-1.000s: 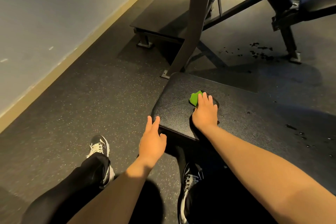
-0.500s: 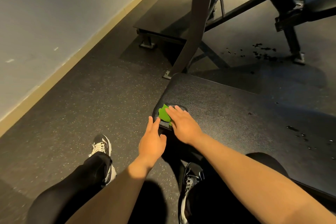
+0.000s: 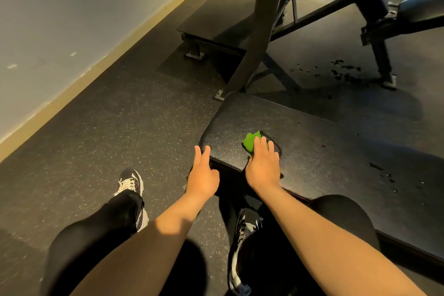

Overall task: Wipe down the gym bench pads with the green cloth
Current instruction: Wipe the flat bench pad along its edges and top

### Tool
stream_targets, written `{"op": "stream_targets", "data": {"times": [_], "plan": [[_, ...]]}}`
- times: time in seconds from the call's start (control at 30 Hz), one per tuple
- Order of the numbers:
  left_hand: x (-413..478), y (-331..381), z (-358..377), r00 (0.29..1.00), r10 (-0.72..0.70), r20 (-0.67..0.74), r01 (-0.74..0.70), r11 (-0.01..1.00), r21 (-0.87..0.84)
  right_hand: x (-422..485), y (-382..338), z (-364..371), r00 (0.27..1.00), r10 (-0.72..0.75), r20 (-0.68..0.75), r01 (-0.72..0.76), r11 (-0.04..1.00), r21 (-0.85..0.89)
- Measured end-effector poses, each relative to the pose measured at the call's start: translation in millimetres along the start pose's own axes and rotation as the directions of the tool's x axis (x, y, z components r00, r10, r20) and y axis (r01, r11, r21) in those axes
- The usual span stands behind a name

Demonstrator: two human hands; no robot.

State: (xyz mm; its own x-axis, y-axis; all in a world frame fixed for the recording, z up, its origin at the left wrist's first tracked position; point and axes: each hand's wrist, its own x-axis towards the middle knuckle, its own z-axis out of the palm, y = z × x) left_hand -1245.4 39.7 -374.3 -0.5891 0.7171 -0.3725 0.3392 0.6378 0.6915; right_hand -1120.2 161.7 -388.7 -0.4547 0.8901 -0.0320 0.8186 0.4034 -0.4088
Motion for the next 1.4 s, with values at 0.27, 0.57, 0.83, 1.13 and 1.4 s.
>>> {"op": "stream_targets", "data": {"times": [0.27,0.57,0.83,1.13,1.4], "plan": [[-4.4,-10.5,-4.1,0.998,0.061,0.033,-0.060,0.998,-0.017,-31.4,-20.3,18.9,0.930,-0.355,0.097,0.359,0.933,-0.030],[-15.9,-19.3,4.1,0.994,0.088,0.065,-0.083,0.994,-0.071,-30.9,24.2,1.7,0.992,-0.069,-0.107,0.066,0.997,-0.037],[-45.0,-9.9,23.9,0.991,-0.115,0.072,0.136,0.831,-0.540,-64.4,-15.6,8.5,0.983,-0.182,-0.014,0.182,0.968,0.171],[-39.0,-3.2,28.5,0.947,-0.281,0.155,0.276,0.466,-0.841,-75.7,-27.2,5.1,0.896,-0.344,0.280,0.189,0.867,0.461],[-7.8,-5.9,5.4,0.887,-0.352,-0.300,-0.027,0.609,-0.793,-54.4,8.9,-18.5,0.988,-0.060,0.140,0.069,0.996,-0.060]]}}
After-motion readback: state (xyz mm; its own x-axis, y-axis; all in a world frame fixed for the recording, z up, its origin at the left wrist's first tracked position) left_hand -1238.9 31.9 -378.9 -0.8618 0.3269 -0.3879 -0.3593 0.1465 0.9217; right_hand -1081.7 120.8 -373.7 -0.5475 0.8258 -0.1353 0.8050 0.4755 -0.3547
